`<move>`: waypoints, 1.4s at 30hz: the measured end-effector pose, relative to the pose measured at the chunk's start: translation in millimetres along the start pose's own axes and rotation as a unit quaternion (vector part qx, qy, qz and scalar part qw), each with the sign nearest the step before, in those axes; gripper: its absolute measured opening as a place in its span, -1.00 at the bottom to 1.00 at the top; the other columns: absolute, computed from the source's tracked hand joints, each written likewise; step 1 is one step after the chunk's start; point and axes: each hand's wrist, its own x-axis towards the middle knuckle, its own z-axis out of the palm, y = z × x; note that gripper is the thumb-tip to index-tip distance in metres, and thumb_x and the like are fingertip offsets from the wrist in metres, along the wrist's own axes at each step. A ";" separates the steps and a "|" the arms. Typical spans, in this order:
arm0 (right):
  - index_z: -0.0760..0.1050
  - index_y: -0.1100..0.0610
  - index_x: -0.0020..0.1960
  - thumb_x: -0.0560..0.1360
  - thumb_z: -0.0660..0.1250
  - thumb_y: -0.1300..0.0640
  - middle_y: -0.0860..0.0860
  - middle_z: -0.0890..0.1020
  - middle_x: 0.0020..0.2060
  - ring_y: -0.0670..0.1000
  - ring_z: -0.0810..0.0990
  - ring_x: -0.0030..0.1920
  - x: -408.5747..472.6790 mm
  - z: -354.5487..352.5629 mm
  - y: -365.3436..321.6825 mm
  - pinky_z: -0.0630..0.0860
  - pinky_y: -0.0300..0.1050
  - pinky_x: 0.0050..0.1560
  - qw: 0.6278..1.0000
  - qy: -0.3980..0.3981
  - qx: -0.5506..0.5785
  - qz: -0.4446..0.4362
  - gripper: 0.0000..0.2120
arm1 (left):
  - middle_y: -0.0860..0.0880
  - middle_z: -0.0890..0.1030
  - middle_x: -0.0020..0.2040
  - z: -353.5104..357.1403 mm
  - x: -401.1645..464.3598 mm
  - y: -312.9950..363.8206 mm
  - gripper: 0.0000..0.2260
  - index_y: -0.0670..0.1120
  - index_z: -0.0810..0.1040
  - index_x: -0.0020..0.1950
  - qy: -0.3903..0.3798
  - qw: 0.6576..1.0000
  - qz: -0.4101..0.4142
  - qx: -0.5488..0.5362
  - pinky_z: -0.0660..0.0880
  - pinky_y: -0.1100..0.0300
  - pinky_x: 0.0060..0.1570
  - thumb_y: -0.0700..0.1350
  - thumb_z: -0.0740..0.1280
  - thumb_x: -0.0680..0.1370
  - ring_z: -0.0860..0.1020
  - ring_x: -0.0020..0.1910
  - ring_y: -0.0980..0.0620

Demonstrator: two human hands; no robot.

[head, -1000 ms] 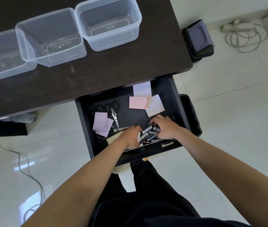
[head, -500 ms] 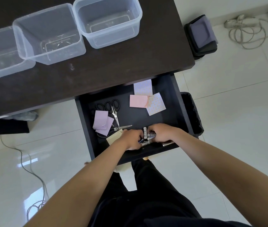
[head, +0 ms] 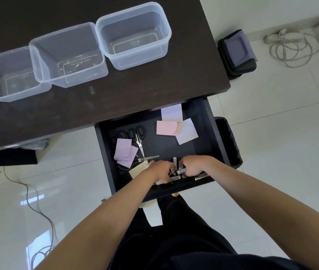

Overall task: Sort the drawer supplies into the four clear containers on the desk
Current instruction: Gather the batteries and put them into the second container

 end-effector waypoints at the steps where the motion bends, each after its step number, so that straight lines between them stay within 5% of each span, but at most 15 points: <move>1: 0.46 0.13 0.24 0.44 0.39 0.06 0.07 0.59 0.09 0.10 0.57 0.04 -0.7 -0.9 0.5 0.50 -0.05 0.03 1.000 -0.004 0.002 0.003 -0.60 | 0.01 0.60 0.09 -0.6 -0.5 0.6 -0.74 0.04 0.51 0.15 -0.003 1.000 -0.001 0.005 0.25 0.04 0.23 -0.04 0.37 0.47 0.53 0.13 -0.04; 5: 0.48 0.10 0.24 0.43 0.40 0.09 0.05 0.60 0.07 0.08 0.57 0.03 -0.8 -3.3 1.9 0.51 -0.05 0.02 1.000 -0.015 0.017 0.005 -0.61 | 0.00 0.60 0.10 -3.8 -2.7 1.4 -0.74 0.05 0.51 0.17 -0.027 1.000 -0.011 0.009 0.25 0.04 0.24 0.00 0.35 0.49 0.52 0.15 -0.05; 12: 0.51 0.13 0.14 0.42 0.40 0.17 0.00 0.52 -0.25 0.05 0.51 -0.21 -6.0 -8.8 3.9 0.37 -0.18 -0.33 0.998 0.009 0.059 0.008 -0.71 | -0.03 0.58 0.12 -7.3 -13.2 3.7 -0.77 0.01 0.56 0.14 -0.024 0.998 -0.026 -0.046 0.46 0.08 0.14 -0.09 0.33 0.49 0.53 0.12 -0.07; 16: 0.48 0.16 0.23 0.40 0.43 0.15 0.03 0.54 -0.19 0.08 0.54 -0.20 -10.2 -14.5 9.5 0.42 -0.19 -0.28 0.996 0.024 0.077 0.023 -0.58 | -0.04 0.59 0.11 -9.2 -19.6 4.7 -0.80 -0.01 0.57 0.12 0.005 0.996 -0.031 -0.083 0.47 0.10 0.09 -0.11 0.33 0.50 0.54 0.11 -0.07; 20: 0.36 0.16 0.37 0.44 0.41 0.11 0.11 0.58 0.10 0.10 0.59 -0.02 -15.6 -19.1 9.8 0.52 -0.10 0.02 0.990 0.056 0.129 0.019 -0.46 | -0.14 0.63 0.03 -14.9 -26.8 2.7 -0.81 -0.02 0.56 0.09 0.021 0.992 -0.035 -0.120 0.43 0.14 -0.11 -0.16 0.33 0.49 0.60 0.01 -0.14; 25: 0.47 0.21 0.17 0.48 0.36 0.15 0.08 0.55 -0.08 0.04 0.51 -0.18 -32.1 -41.9 -2.5 0.41 -0.18 -0.18 0.978 0.114 0.174 -0.032 -0.71 | -0.11 0.59 -0.09 -37.7 -42.4 -2.9 -0.80 -0.06 0.56 0.10 0.084 0.983 -0.031 -0.163 0.42 0.17 -0.10 -0.23 0.30 0.50 0.52 -0.13 -0.05; 27: 0.48 0.23 0.13 0.49 0.36 0.15 0.06 0.53 -0.10 0.04 0.51 -0.16 -41.0 -53.4 -11.3 0.40 -0.16 -0.13 0.974 0.136 0.171 -0.056 -0.75 | 0.01 0.50 -0.22 -49.5 -49.6 -9.4 -0.81 -0.06 0.56 0.08 0.118 0.977 -0.034 -0.173 0.47 0.11 -0.07 -0.23 0.32 0.50 0.46 -0.16 0.01; 33: 0.47 0.27 -0.02 0.48 0.37 0.15 0.20 0.57 -0.08 0.06 0.53 -0.22 -59.5 -89.6 -53.5 0.48 -0.05 -0.19 0.961 0.196 0.153 -0.121 -0.80 | -0.01 0.52 -0.16 -92.2 -81.3 -33.8 -0.84 -0.08 0.57 0.06 0.187 0.967 -0.024 -0.170 0.49 0.08 0.00 -0.18 0.36 0.49 0.49 -0.16 0.01; 42: 0.50 0.19 -0.08 0.47 0.39 0.16 -0.04 0.47 -0.30 -0.07 0.42 -0.30 -81.7 -146.6 -174.4 0.35 -0.18 -0.25 0.936 0.261 0.135 -0.195 -0.89 | 0.07 0.46 -0.26 -171.3 -166.3 -112.5 -0.89 -0.06 0.56 0.00 0.271 0.954 -0.013 -0.128 0.41 0.19 -0.19 -0.18 0.35 0.48 0.50 -0.20 0.00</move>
